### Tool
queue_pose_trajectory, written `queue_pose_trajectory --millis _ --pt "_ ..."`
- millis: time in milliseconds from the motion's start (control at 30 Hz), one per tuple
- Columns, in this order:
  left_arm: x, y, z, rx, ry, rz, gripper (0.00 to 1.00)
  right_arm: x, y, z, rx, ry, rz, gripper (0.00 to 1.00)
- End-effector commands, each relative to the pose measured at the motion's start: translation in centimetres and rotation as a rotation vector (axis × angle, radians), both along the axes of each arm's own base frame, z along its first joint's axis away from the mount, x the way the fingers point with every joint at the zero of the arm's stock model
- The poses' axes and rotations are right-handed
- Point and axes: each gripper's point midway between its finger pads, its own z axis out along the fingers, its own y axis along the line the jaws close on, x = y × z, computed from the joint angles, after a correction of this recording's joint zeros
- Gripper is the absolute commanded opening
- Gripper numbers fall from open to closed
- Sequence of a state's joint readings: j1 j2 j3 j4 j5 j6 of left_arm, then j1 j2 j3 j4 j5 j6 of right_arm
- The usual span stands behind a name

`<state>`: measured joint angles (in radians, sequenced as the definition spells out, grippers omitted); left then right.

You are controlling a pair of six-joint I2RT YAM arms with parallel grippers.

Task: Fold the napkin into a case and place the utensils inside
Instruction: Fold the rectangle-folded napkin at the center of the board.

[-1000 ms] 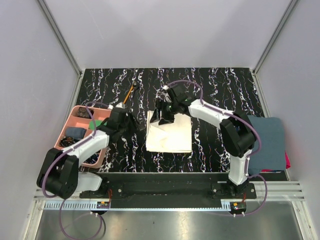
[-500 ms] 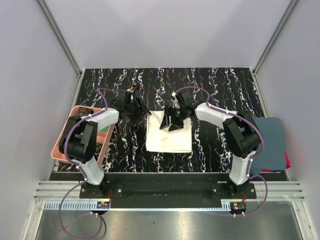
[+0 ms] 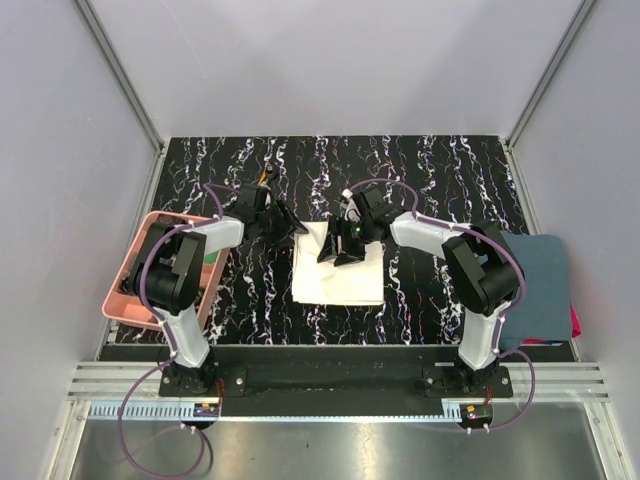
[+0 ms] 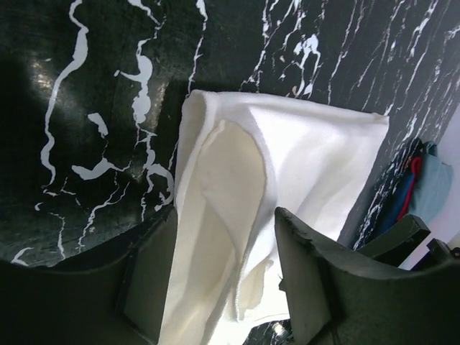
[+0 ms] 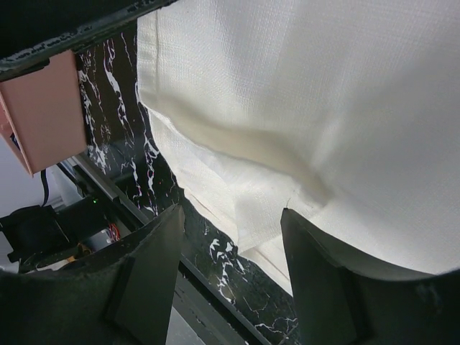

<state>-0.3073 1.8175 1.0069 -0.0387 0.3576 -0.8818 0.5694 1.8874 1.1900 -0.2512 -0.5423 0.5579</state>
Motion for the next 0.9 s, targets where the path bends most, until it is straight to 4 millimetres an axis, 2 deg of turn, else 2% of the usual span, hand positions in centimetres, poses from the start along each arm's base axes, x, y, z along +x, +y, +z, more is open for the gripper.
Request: queue_pose_trajectory --millis 0,100,167,233,267,367,467,667,767,867 --pt "1.4 -1.2 2.2 -0.078 -0.084 -0.013 0.55 0.0 0.2 -0.4 0.011 -0.012 0.008 0.67" --pt "1.3 -1.1 2.0 -0.072 -0.088 -0.015 0.48 0.3 -0.6 -0.8 -0.033 -0.051 0.005 0.7" --pt "1.3 -1.0 1.9 -0.056 -0.103 -0.029 0.37 0.6 -0.7 -0.9 -0.049 -0.085 0.023 0.72" --pt "1.6 -0.8 2.0 -0.039 -0.129 -0.035 0.31 0.8 -0.8 -1.5 -0.066 -0.085 0.039 0.73" --pt "1.7 -0.8 2.0 -0.023 -0.152 -0.053 0.23 1.2 -0.6 -1.3 -0.067 -0.103 0.053 0.73" --pt "1.8 -0.4 2.0 0.026 -0.196 -0.07 0.15 1.7 -0.4 -1.3 -0.071 -0.115 0.06 0.73" --pt "1.6 -0.6 2.5 0.068 -0.251 -0.092 0.11 2.1 -0.2 -1.3 -0.071 -0.132 0.075 0.73" --pt "1.1 -0.4 1.9 0.11 -0.248 -0.088 0.12 2.4 0.4 -2.1 -0.063 -0.131 0.118 0.73" --pt "0.9 0.0 1.4 0.122 -0.227 -0.062 0.17 1.6 1.3 -2.2 -0.047 -0.115 0.141 0.71" --pt "0.8 0.7 1.5 0.169 -0.23 -0.03 0.29 1.0 2.2 -1.8 -0.029 -0.11 0.156 0.67"
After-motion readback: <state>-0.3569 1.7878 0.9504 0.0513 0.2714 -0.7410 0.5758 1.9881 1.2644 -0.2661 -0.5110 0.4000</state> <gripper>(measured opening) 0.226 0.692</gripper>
